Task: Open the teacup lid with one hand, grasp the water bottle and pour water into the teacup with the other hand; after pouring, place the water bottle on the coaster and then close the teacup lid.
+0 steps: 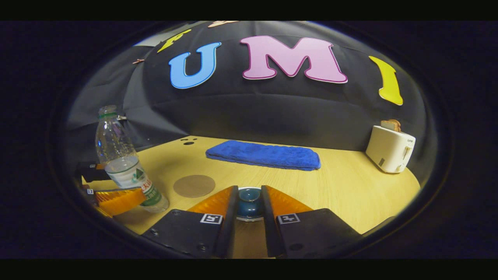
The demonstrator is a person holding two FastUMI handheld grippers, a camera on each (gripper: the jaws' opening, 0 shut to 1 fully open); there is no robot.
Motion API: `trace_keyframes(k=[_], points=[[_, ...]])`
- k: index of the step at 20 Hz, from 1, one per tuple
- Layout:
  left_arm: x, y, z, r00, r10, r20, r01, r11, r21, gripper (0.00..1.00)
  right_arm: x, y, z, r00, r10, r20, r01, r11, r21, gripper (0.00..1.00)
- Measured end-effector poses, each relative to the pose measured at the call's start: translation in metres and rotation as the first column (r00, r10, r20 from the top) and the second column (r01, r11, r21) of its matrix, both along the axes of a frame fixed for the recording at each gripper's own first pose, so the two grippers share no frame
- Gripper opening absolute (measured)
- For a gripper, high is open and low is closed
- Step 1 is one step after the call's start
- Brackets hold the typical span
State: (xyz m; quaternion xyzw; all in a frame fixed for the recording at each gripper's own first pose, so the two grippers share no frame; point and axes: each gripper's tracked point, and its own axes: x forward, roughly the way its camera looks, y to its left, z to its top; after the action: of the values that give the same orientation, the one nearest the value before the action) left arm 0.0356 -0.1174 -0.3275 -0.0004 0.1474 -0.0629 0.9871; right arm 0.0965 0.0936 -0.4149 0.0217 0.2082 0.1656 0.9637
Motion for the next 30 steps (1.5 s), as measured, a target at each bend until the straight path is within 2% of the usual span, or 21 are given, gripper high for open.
trace_keyframes(k=[1, 2, 3, 5, 6, 9, 11, 12, 13, 14, 16, 17, 18, 19, 20, 22, 23, 24, 26, 28, 30], points=[[-0.001, 0.001, -0.001, 1.000, 0.002, 0.000, -0.002, 1.000, 0.003, 0.94, -0.002, -0.001, 0.002, 1.000, 0.001, -0.001, -0.001, 1.000, 0.000, 0.29], [0.000, 0.001, 0.000, 1.000, 0.001, 0.002, -0.001, 1.000, 0.004, 0.94, -0.003, -0.001, 0.004, 1.000, 0.004, -0.001, -0.004, 1.000, 0.005, 0.38], [0.001, 0.001, 0.001, 1.000, 0.000, 0.004, 0.000, 1.000, 0.006, 0.94, -0.004, -0.001, 0.005, 1.000, 0.006, -0.003, -0.006, 1.000, 0.009, 0.33], [0.001, 0.001, 0.001, 1.000, -0.001, 0.005, 0.001, 1.000, 0.008, 0.94, -0.004, -0.002, 0.010, 1.000, 0.000, 0.011, 0.000, 1.000, 0.018, 0.33], [0.002, 0.001, 0.002, 1.000, -0.001, 0.005, 0.001, 1.000, 0.008, 0.94, -0.003, -0.004, 0.013, 1.000, -0.003, 0.020, 0.003, 1.000, 0.017, 0.38], [0.004, 0.000, 0.000, 1.000, 0.001, 0.004, -0.001, 1.000, 0.007, 0.94, -0.005, -0.005, 0.015, 1.000, -0.005, 0.020, 0.005, 1.000, 0.020, 0.28], [0.005, 0.001, -0.002, 1.000, 0.006, 0.001, -0.006, 1.000, 0.006, 0.94, -0.004, -0.008, 0.024, 0.999, -0.013, 0.035, 0.012, 0.999, 0.034, 0.28], [0.005, 0.000, -0.002, 1.000, 0.008, 0.000, -0.008, 1.000, 0.005, 0.94, -0.005, -0.011, 0.028, 0.999, -0.021, 0.047, 0.019, 0.999, 0.038, 0.38], [0.006, 0.001, -0.002, 1.000, 0.014, 0.000, -0.014, 1.000, 0.005, 0.94, -0.007, -0.016, 0.033, 0.998, -0.031, 0.059, 0.029, 0.999, 0.039, 0.33], [0.007, 0.001, -0.002, 1.000, 0.018, 0.001, -0.018, 1.000, 0.007, 0.94, -0.006, -0.018, 0.038, 0.997, -0.035, 0.068, 0.032, 0.999, 0.043, 0.34], [0.009, 0.000, -0.001, 1.000, 0.018, 0.008, -0.018, 1.000, 0.018, 0.94, -0.006, -0.025, 0.045, 0.996, -0.046, 0.081, 0.043, 0.998, 0.042, 0.24], [0.010, 0.003, 0.000, 1.000, 0.022, 0.011, -0.022, 0.999, 0.024, 0.94, -0.006, -0.028, 0.048, 0.995, -0.049, 0.084, 0.046, 0.998, 0.043, 0.24], [0.011, 0.003, 0.000, 1.000, 0.025, 0.011, -0.025, 0.999, 0.026, 0.88, -0.007, -0.032, 0.048, 0.995, -0.052, 0.086, 0.048, 0.998, 0.045, 0.24], [0.011, 0.004, -0.001, 1.000, 0.027, 0.009, -0.028, 0.999, 0.028, 0.87, -0.008, -0.035, 0.050, 0.994, -0.057, 0.089, 0.053, 0.998, 0.042, 0.29], [0.008, 0.003, 0.003, 1.000, 0.028, 0.012, -0.028, 0.999, 0.026, 0.83, -0.009, -0.039, 0.052, 0.994, -0.061, 0.093, 0.058, 0.998, 0.038, 0.29], [0.011, 0.003, 0.000, 1.000, 0.031, 0.002, -0.031, 0.999, 0.037, 0.80, -0.009, -0.047, 0.057, 0.992, -0.073, 0.106, 0.070, 0.997, 0.029, 0.29], [0.012, 0.005, -0.001, 0.999, 0.036, -0.004, -0.035, 0.998, 0.059, 0.79, -0.010, -0.051, 0.060, 0.990, -0.079, 0.114, 0.076, 0.997, 0.026, 0.24], [0.014, 0.007, 0.000, 0.999, 0.042, -0.011, -0.040, 0.994, 0.097, 0.78, -0.011, -0.055, 0.062, 0.989, -0.084, 0.118, 0.081, 0.996, 0.026, 0.29], [0.019, 0.016, 0.004, 0.998, 0.055, -0.018, -0.050, 0.978, 0.203, 0.77, -0.013, -0.066, 0.067, 0.988, -0.098, 0.122, 0.095, 0.995, 0.034, 0.29], [0.025, 0.025, 0.009, 0.998, 0.062, -0.024, -0.050, 0.941, 0.333, 0.76, -0.014, -0.080, 0.072, 0.984, -0.118, 0.131, 0.114, 0.993, 0.031, 0.29], [0.034, 0.031, 0.011, 0.998, 0.055, -0.034, -0.032, 0.880, 0.474, 0.76, -0.015, -0.095, 0.075, 0.981, -0.131, 0.140, 0.130, 0.991, 0.021, 0.29]])
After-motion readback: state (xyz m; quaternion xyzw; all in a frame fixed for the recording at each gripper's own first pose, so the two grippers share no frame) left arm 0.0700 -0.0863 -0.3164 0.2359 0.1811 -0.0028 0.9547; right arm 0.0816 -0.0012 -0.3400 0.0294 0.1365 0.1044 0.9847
